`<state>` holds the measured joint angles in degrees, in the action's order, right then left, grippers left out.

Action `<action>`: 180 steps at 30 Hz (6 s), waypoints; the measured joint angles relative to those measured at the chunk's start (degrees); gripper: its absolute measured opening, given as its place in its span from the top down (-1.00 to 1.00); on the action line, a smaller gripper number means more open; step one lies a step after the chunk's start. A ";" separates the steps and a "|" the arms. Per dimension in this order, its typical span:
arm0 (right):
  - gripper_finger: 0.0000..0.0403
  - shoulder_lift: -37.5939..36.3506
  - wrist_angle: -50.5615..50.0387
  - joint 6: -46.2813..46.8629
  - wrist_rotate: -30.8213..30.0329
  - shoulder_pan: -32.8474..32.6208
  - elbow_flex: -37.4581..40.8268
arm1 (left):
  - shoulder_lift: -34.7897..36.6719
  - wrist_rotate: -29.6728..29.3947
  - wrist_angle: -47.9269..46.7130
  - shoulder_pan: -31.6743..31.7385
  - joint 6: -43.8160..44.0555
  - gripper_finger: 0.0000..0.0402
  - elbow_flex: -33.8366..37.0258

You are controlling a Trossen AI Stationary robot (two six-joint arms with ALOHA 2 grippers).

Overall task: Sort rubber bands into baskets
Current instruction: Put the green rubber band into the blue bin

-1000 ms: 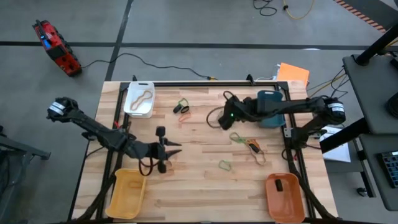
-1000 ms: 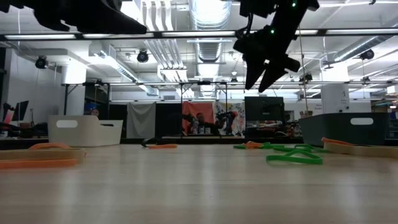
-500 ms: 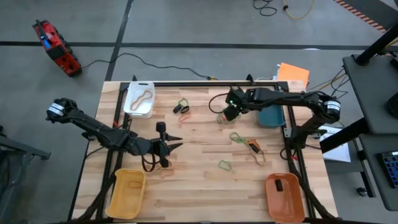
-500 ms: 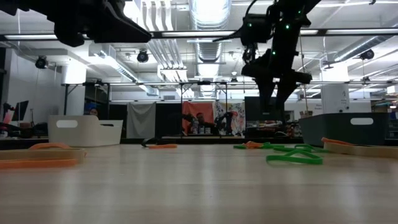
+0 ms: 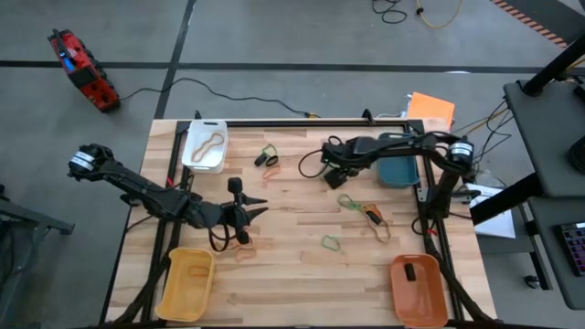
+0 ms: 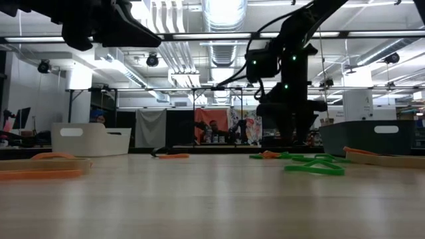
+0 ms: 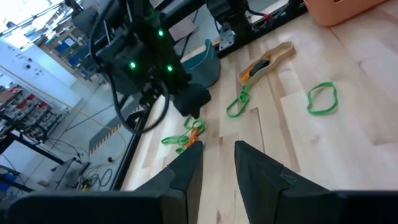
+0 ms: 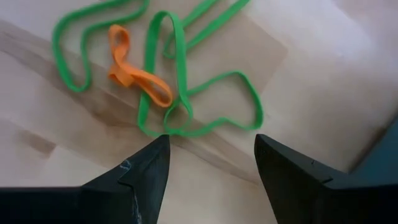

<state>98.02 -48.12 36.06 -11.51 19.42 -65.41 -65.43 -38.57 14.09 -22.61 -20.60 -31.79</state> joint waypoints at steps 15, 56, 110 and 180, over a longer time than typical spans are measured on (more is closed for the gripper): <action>-0.11 3.91 5.31 -3.15 1.26 0.11 0.02 | 0.00 0.04 -0.02 -0.04 3.14 0.61 0.02; 0.94 -5.83 4.97 -6.85 -0.90 -1.09 0.04 | 0.00 0.13 -0.04 -0.03 3.60 0.61 0.09; 0.95 4.48 7.03 -5.85 2.49 0.01 0.06 | 0.00 0.15 -1.09 -0.02 4.85 0.61 0.09; 0.20 -6.99 18.98 -8.47 4.26 -5.85 6.93 | 0.02 0.15 -1.01 -0.03 5.09 0.61 0.09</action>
<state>91.04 -29.14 27.59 -7.25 13.57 -58.48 -65.41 -38.41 13.08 -22.64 -15.51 -31.70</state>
